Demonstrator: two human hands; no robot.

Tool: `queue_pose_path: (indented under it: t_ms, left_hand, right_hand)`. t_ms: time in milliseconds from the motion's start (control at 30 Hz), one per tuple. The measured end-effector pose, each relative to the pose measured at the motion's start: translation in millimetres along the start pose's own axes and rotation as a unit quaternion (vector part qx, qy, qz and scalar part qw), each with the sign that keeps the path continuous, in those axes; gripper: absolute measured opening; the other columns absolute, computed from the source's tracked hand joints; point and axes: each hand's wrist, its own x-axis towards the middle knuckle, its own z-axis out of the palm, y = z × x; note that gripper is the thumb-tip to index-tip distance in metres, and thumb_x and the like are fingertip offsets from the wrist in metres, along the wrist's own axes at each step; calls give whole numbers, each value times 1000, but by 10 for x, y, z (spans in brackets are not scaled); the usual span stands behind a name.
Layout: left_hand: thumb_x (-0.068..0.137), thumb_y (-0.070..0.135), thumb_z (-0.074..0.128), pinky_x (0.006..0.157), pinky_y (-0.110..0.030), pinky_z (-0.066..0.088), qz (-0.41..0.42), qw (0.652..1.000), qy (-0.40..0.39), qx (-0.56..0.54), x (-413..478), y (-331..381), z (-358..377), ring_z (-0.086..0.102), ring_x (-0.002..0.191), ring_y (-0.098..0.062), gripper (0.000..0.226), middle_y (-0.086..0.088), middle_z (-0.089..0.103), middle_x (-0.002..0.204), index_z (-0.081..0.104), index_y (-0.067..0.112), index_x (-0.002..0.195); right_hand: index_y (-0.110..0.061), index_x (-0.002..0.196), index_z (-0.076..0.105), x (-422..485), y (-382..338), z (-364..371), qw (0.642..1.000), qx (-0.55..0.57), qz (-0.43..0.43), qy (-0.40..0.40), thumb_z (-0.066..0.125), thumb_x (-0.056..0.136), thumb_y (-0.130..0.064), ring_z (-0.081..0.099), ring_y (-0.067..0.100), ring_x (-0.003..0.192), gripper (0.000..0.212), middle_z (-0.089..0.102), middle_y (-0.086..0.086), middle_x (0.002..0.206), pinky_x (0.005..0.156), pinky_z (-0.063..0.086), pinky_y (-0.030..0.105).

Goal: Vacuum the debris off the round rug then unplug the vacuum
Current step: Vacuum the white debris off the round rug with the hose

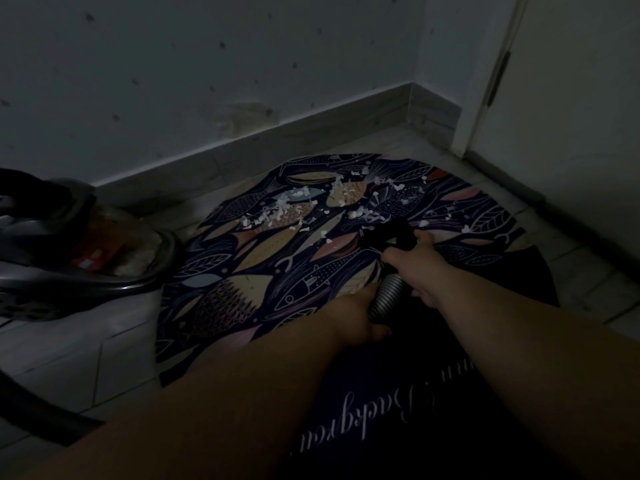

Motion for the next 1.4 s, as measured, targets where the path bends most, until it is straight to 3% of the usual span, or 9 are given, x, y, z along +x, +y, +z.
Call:
queue_pose_path:
  t_ms: [133, 300, 433, 567, 700, 933, 1033, 1233, 1400]
  left_hand:
    - [88, 33, 62, 100, -22, 35, -9, 1000, 7, 7, -12, -72, -30, 41, 131, -23, 85, -6, 38, 148, 6, 26, 151]
    - [88, 33, 62, 100, -24, 37, -27, 1000, 7, 0, -109, -185, -84, 44, 129, -24, 84, -6, 40, 146, 6, 26, 151]
    - [89, 33, 62, 98, -22, 36, -39, 999, 21, -9, -229, -297, -142, 44, 128, -22, 80, -6, 42, 144, 10, 26, 150]
    - [89, 30, 63, 98, -20, 35, -48, 998, 32, -12, -323, -416, -188, 44, 128, -21, 81, -4, 43, 144, 9, 28, 150]
    - [88, 28, 63, 99, -20, 34, -51, 998, 35, -29, -356, -467, -204, 45, 127, -20, 79, -4, 45, 143, 13, 28, 150]
    - [89, 32, 61, 100, -23, 35, -34, 999, 25, -12, -199, -358, -175, 42, 130, -23, 82, -7, 39, 146, 8, 26, 151]
    - [88, 33, 62, 99, -26, 38, -34, 999, 19, -12, -116, -339, -171, 45, 127, -25, 81, -8, 43, 143, 10, 28, 150]
    - [89, 30, 62, 99, -22, 36, -39, 999, 16, -26, -57, -388, -214, 42, 130, -23, 82, -7, 39, 146, 7, 27, 151]
    - [90, 30, 61, 99, -24, 37, -50, 998, 21, -28, -29, -452, -294, 45, 128, -24, 81, -7, 42, 145, 8, 27, 151]
  right_hand:
    - [-36, 151, 7, 13, -34, 73, 1000, -3, -2, -13, 64, 90, -29, 54, 26, 89, 84, 50, 11, 127, 73, 47, 39]
    - [-40, 150, 8, 2, -80, 235, 999, -12, 0, -39, 65, 87, -29, 57, 29, 94, 85, 51, 12, 124, 77, 54, 43]
    - [-37, 151, 9, -26, -127, 419, 998, -6, -3, -64, 65, 89, -27, 54, 26, 92, 84, 51, 12, 129, 59, 43, 31]
    - [-35, 153, 6, -56, -164, 579, 996, -19, -9, -84, 65, 90, -30, 52, 25, 92, 86, 45, 11, 138, 57, 39, 29]
    - [-29, 153, 8, -66, -165, 644, 996, -24, -23, -88, 64, 91, -27, 49, 17, 81, 84, 48, 9, 128, 55, 36, 27]
    - [-31, 153, 9, -8, -137, 474, 998, -5, -24, -55, 63, 92, -24, 51, 19, 81, 82, 49, 8, 119, 59, 38, 28]
    - [-33, 151, 10, 35, -137, 428, 999, 5, -20, -41, 63, 90, -25, 54, 27, 93, 81, 50, 11, 125, 72, 43, 36]
    - [-36, 151, 9, 120, -154, 500, 999, 6, -16, -38, 63, 90, -27, 54, 32, 106, 82, 50, 10, 128, 83, 47, 42]
    - [-35, 150, 11, 181, -218, 599, 999, 9, -26, -46, 64, 89, -25, 55, 29, 100, 81, 50, 9, 123, 78, 47, 39]
